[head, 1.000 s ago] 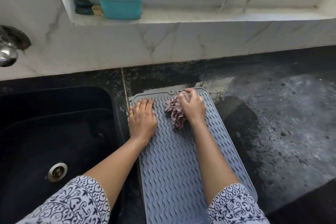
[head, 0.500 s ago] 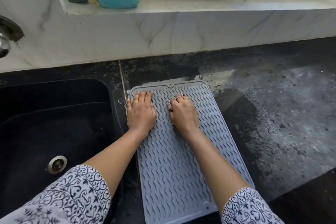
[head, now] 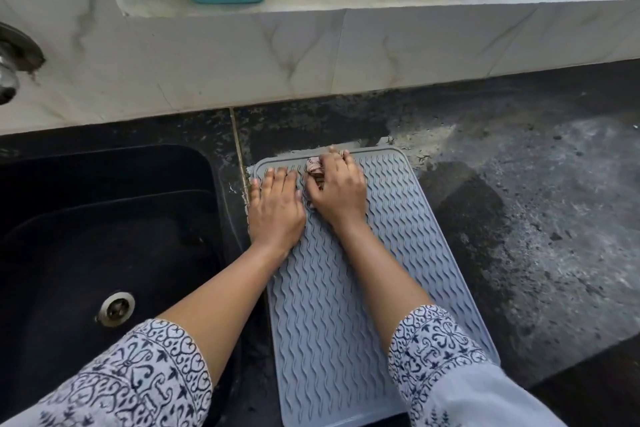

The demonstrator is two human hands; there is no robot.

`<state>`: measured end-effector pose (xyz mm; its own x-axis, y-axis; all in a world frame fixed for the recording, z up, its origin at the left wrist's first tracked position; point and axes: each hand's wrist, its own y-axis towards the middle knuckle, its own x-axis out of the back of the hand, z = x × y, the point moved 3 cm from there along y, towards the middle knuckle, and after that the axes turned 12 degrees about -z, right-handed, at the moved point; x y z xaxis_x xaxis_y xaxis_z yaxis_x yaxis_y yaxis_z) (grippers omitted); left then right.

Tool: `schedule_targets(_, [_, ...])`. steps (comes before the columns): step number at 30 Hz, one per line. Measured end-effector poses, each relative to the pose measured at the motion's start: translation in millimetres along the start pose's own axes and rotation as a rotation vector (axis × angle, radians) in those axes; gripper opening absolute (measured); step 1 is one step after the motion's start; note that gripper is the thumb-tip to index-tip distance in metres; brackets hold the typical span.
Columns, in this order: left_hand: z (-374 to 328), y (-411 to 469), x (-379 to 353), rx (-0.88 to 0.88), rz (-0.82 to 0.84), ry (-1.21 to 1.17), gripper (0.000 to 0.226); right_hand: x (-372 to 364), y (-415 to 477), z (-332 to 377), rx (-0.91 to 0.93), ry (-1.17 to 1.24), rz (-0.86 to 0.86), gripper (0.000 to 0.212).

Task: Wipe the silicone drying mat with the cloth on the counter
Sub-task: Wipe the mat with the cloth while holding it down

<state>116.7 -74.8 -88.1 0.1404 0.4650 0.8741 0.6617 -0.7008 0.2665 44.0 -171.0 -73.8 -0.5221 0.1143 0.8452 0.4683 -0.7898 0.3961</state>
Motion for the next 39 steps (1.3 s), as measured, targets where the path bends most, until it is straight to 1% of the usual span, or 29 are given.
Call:
schedule_targets(3, [-1,-2,-5,0.003,0.019,0.050,0.051,-1,9,-2,0.045,0.061,-0.036,0.040])
schedule_targets(7, [-3,-2,-7,0.019,0.030,0.098,0.054,-6,20,-4,0.105,0.085,-0.016,0.036])
schedule_targets(11, [-4,0,-7,0.017,0.050,0.110,0.055,-2,14,1,0.073,-0.028,0.155,0.041])
schedule_targets(15, [-4,0,-7,0.021,0.074,0.111,0.055,34,-27,5,0.063,-0.110,0.153,0.027])
schedule_targets(17, [-4,0,-7,0.020,0.077,0.106,0.056,59,-59,2,0.081,-0.144,0.198,0.023])
schedule_targets(19, [-4,0,-5,0.014,0.073,0.099,0.056,80,-80,-6,0.030,-0.144,0.338,0.019])
schedule_targets(20, [-4,0,-5,0.010,0.071,0.095,0.056,87,-79,-9,-0.054,-0.094,0.390,0.017])
schedule_targets(21, [-4,1,-5,0.008,0.071,0.090,0.056,91,-69,-9,-0.145,-0.020,0.405,0.014])
schedule_targets(22, [-4,1,-6,0.011,0.075,0.085,0.056,90,-54,-8,-0.222,0.047,0.344,0.013])
schedule_targets(23, [-3,1,-6,0.015,0.076,0.082,0.056,84,-34,-5,-0.226,0.068,0.242,0.015])
schedule_targets(24, [-3,2,-7,0.017,0.071,0.082,0.055,72,-16,0,-0.181,0.055,0.154,0.020])
schedule_targets(25, [-2,2,-7,0.017,0.067,0.084,0.055,58,-1,6,-0.127,0.041,0.117,0.027])
schedule_targets(26, [-2,2,-7,0.015,0.063,0.088,0.055,41,9,11,-0.080,0.008,0.131,0.035])
schedule_targets(28, [-2,2,-8,0.014,0.055,0.100,0.054,11,12,11,-0.027,-0.087,0.213,0.047])
schedule_targets(29, [-2,2,-8,0.015,0.052,0.104,0.054,3,10,7,-0.020,-0.120,0.232,0.050])
schedule_targets(31, [-3,2,-8,0.018,0.048,0.106,0.054,3,-4,-4,0.008,-0.129,0.212,0.048])
schedule_targets(34, [-2,2,-9,0.021,0.047,0.096,0.055,31,-52,-14,0.079,-0.147,0.205,0.044])
schedule_targets(37, [-1,2,-9,0.021,0.048,0.092,0.056,83,-111,-16,0.042,-0.144,0.335,0.049])
schedule_targets(39, [-1,2,-9,0.022,0.049,0.089,0.056,111,-130,-19,-0.002,-0.133,0.443,0.048])
